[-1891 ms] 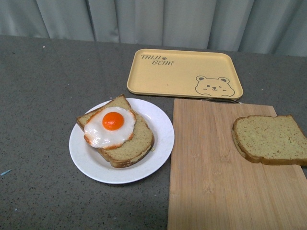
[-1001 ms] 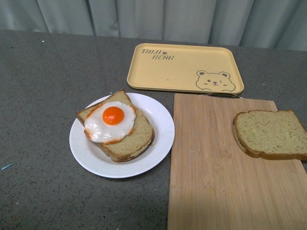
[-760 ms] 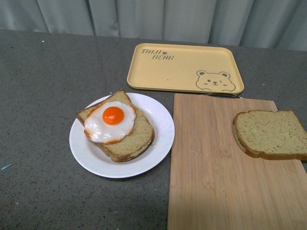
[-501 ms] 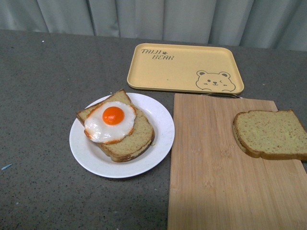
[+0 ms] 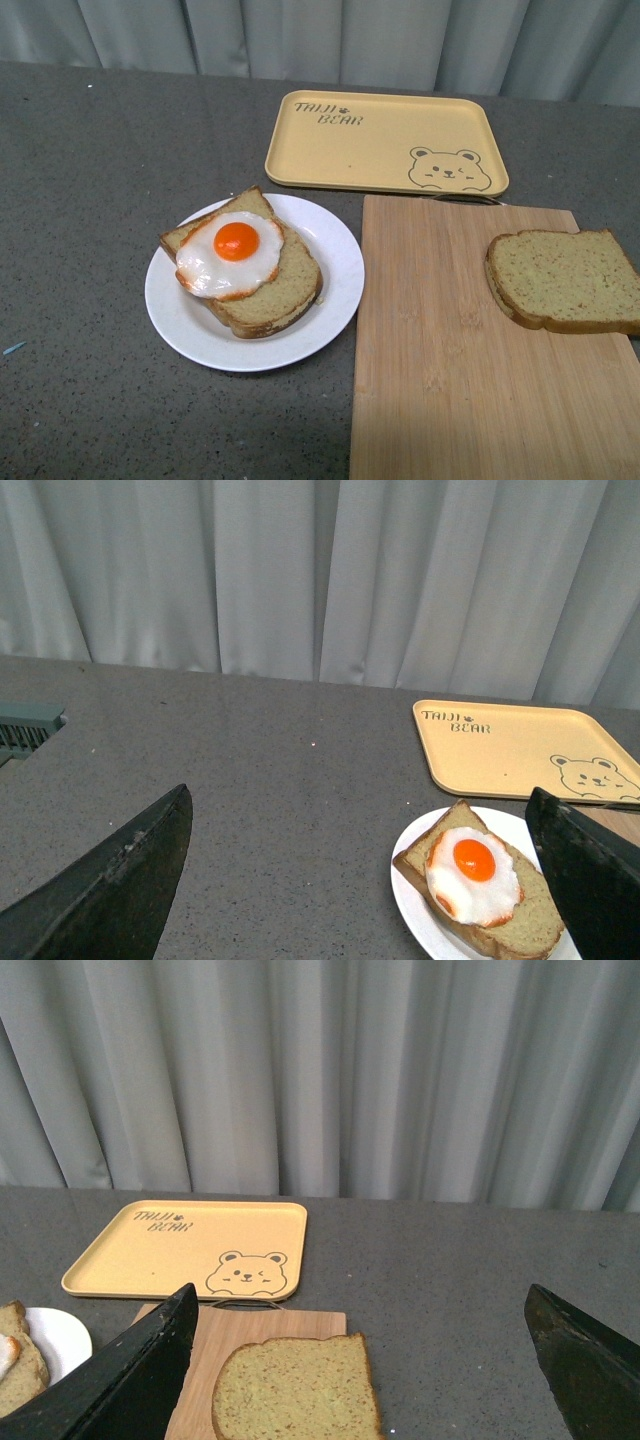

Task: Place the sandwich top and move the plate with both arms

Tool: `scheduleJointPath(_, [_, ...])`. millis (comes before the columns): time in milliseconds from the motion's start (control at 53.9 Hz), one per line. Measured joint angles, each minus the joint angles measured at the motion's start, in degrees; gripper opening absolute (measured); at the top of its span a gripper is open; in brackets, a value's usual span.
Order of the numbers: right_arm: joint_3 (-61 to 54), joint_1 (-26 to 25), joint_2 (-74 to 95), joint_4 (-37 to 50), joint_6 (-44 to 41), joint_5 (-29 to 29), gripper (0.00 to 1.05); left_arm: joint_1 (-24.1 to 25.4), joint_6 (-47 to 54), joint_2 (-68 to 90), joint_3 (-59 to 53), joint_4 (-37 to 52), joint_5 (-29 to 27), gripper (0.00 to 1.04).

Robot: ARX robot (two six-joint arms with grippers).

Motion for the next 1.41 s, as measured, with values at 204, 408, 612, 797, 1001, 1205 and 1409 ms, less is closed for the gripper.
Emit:
scheduleJointPath(204, [0.00, 0.00, 0.00, 0.00, -0.02, 0.00, 0.95, 0.00, 0.00, 0.00, 0.00, 0.00, 0.00, 0.98])
scheduleJointPath(408, [0.00, 0.00, 0.00, 0.00, -0.02, 0.00, 0.95, 0.00, 0.00, 0.00, 0.00, 0.00, 0.00, 0.98])
scheduleJointPath(612, [0.00, 0.00, 0.00, 0.00, -0.02, 0.00, 0.95, 0.00, 0.00, 0.00, 0.00, 0.00, 0.02, 0.98])
scheduleJointPath(797, [0.00, 0.00, 0.00, 0.00, -0.02, 0.00, 0.95, 0.00, 0.00, 0.00, 0.00, 0.00, 0.00, 0.98])
scheduleJointPath(1001, [0.00, 0.00, 0.00, 0.00, -0.02, 0.00, 0.95, 0.00, 0.00, 0.00, 0.00, 0.00, 0.00, 0.98])
scheduleJointPath(1205, [0.00, 0.00, 0.00, 0.00, -0.02, 0.00, 0.95, 0.00, 0.00, 0.00, 0.00, 0.00, 0.00, 0.98])
scheduleJointPath(1409, [0.00, 0.00, 0.00, 0.00, -0.02, 0.00, 0.95, 0.00, 0.00, 0.00, 0.00, 0.00, 0.02, 0.98])
